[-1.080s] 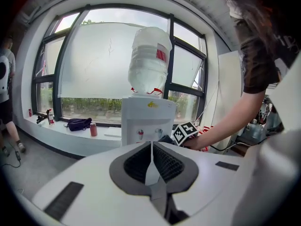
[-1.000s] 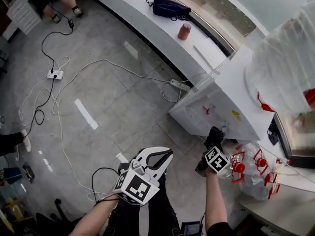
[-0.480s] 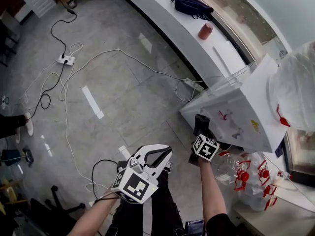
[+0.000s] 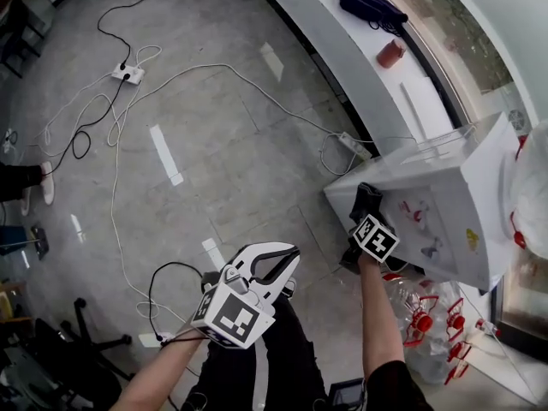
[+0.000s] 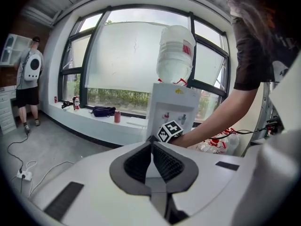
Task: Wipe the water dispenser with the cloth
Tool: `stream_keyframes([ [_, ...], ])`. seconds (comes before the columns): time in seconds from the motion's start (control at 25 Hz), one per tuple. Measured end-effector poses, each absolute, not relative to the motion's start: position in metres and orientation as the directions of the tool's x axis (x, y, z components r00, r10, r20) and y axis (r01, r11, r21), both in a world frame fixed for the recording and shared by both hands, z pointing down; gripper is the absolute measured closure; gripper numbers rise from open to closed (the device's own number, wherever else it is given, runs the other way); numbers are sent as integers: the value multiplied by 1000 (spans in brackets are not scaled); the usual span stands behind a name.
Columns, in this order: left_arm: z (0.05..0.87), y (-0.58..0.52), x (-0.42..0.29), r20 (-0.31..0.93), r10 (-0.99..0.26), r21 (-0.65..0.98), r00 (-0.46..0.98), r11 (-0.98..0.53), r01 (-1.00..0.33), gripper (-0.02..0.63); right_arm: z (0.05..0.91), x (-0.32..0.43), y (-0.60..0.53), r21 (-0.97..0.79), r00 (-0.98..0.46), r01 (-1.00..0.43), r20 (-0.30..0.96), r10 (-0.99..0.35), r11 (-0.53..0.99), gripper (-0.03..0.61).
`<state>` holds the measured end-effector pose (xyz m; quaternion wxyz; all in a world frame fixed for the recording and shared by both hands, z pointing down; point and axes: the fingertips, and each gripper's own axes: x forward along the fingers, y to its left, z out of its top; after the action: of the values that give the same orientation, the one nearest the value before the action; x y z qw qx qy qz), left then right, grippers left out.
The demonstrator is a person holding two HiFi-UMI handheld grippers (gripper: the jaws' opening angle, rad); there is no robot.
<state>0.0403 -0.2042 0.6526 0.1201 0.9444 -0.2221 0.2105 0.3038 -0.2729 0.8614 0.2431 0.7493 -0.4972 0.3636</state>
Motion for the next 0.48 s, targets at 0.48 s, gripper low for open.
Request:
stream_keyframes([
  [0.48, 653, -198, 50, 425, -355, 169, 833, -873, -458, 595, 856, 375, -201, 29, 363, -815, 804, -471, -579, 468],
])
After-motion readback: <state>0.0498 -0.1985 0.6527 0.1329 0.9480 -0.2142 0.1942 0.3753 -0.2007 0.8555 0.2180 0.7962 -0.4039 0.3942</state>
